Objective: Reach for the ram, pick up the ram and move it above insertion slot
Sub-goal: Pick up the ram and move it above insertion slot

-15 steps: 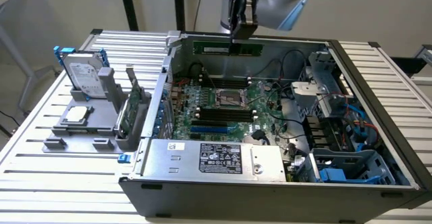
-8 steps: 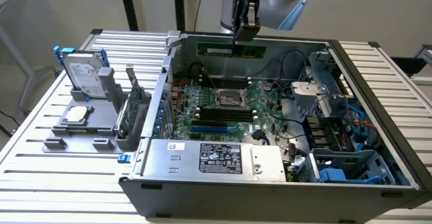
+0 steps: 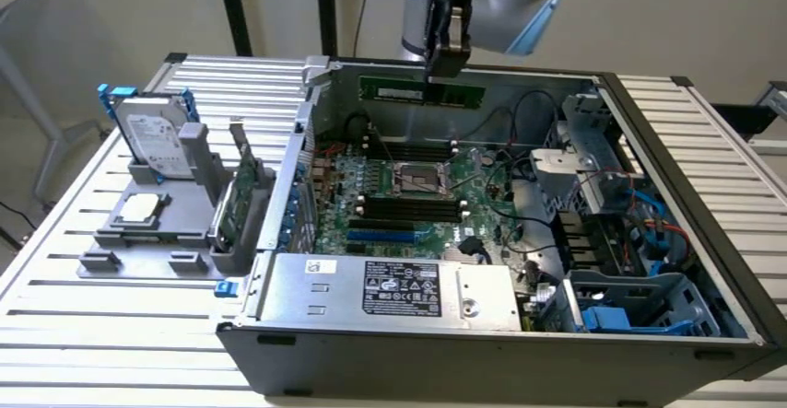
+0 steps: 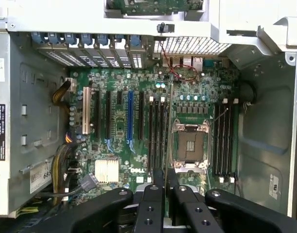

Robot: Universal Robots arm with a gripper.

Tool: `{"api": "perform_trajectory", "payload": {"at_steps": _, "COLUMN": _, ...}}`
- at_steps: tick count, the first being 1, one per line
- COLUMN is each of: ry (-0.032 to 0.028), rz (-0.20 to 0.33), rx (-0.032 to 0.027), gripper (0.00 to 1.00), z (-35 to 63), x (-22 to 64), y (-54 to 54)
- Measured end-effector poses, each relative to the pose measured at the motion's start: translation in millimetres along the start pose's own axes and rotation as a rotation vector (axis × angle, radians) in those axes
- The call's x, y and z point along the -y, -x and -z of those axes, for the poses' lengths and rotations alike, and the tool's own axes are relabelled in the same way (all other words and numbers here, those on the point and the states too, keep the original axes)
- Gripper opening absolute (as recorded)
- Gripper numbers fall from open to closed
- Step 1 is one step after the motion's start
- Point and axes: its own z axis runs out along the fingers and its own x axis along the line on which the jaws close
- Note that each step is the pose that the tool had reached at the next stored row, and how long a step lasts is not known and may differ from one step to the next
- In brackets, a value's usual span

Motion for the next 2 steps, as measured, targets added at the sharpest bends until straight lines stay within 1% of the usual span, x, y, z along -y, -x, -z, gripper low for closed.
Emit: {"api": "perform_trajectory", "payload": {"at_steps": 2, "ry": 0.0000, "rz": 0.000, "rx": 0.0001, "gripper": 0.14, "z": 0.0, "x": 0.0, "y": 0.0}}
